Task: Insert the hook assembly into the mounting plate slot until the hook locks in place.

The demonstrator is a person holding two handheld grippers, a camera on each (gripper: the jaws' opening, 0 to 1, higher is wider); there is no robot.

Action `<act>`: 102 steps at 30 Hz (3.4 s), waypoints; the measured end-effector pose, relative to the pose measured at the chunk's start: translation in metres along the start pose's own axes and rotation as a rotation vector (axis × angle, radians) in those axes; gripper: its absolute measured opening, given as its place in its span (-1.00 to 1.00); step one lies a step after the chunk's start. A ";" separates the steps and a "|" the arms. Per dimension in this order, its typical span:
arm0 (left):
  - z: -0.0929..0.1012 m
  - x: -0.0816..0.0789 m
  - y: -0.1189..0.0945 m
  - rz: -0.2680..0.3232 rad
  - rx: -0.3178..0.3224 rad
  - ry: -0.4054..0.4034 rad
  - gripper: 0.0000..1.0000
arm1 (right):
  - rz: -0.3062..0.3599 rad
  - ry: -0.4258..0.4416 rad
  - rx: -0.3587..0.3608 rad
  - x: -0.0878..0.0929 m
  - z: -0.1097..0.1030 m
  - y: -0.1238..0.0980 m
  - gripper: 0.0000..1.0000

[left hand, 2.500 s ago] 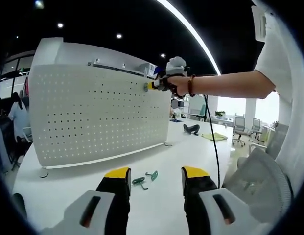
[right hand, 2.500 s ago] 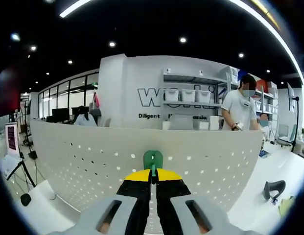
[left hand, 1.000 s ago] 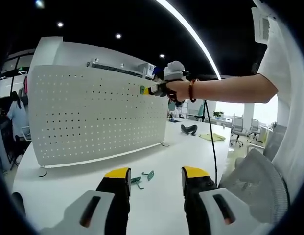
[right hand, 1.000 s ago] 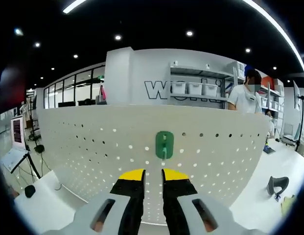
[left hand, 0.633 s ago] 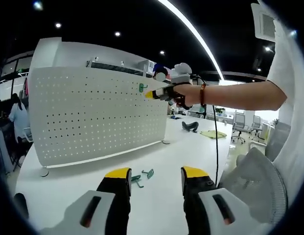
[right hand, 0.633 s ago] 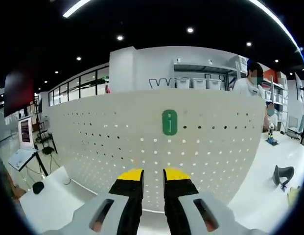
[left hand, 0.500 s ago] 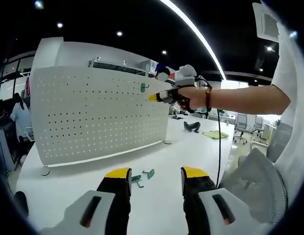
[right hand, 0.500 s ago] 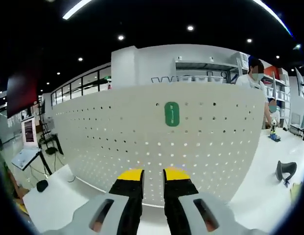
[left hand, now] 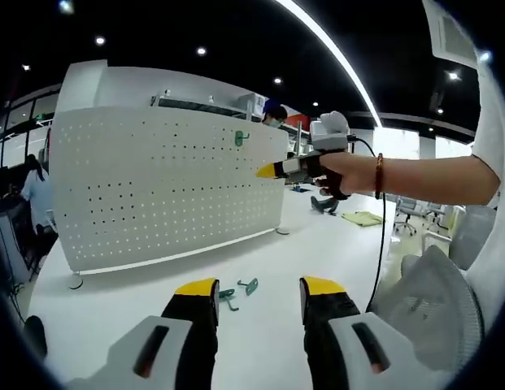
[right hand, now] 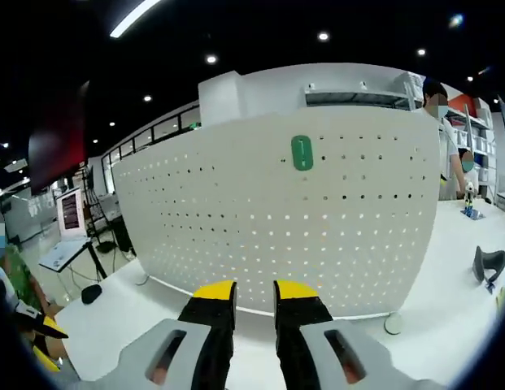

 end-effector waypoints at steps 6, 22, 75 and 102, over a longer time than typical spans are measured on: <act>0.002 0.002 0.013 -0.019 -0.011 -0.008 -0.17 | 0.001 0.032 -0.026 0.014 0.002 -0.008 -0.61; -0.014 0.007 0.045 -0.093 -0.057 0.028 -0.22 | -0.026 0.024 -0.131 0.043 -0.009 -0.026 -0.55; -0.095 0.075 0.123 -0.475 -0.143 0.164 -0.49 | -0.109 0.062 -0.271 0.105 -0.044 -0.070 -0.49; -0.098 0.084 0.137 -0.516 -0.115 0.116 -0.89 | -0.129 0.091 -0.239 0.110 -0.046 -0.077 -0.52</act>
Point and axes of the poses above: the point that each gripper's makers call its tool centre point, and the gripper's own axes: y roughly forward along the fingers, z roughly to its right, x roughly out of its underside, the point moved 10 cm from there along -y, roughly backward along the fingers, and after that the axes turned 1 degree about -x, right-handed, at the moved point
